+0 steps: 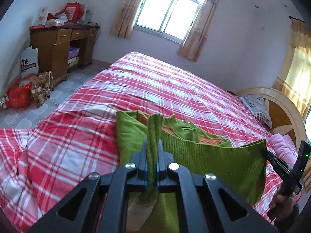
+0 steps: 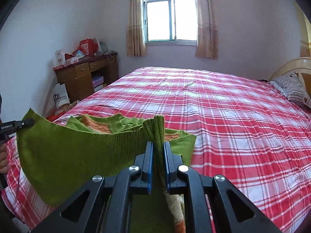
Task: Fold small clothes
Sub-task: 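Lift the hem with both grippers and fold it toward the collar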
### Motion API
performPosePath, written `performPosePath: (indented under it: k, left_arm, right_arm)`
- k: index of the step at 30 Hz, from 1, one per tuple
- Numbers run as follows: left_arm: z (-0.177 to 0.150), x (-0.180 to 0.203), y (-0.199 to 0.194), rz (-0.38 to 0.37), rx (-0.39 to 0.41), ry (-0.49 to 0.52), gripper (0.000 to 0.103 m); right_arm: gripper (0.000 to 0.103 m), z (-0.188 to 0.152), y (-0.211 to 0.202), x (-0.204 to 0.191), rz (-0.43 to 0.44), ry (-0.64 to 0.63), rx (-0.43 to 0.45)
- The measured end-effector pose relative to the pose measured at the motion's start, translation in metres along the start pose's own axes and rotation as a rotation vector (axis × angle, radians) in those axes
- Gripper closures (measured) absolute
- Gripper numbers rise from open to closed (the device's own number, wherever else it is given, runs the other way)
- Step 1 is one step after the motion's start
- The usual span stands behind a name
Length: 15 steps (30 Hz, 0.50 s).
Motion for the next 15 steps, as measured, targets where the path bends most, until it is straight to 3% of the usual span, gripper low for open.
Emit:
performPosePath:
  k: [6,15]
  left_arm:
    - [0.016,-0.002,0.033,0.037,-0.033,-0.023,0.098]
    - [0.058,-0.003,0.084,0.082,-0.021,-0.052,0.098]
  right_arm:
    - [0.094,0.006,0.02,0.004,-0.047,-0.012,-0.003]
    - [0.094,0.051,0.077,0.018,-0.128,-0.038,0.01]
Point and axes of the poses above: each gripper's, at about its wrist camera, not at the fingertips, and y roughly the way its jaws point, x to its right, z to its top, the point moved 4 cm from there along y, roughly the way its jaws point
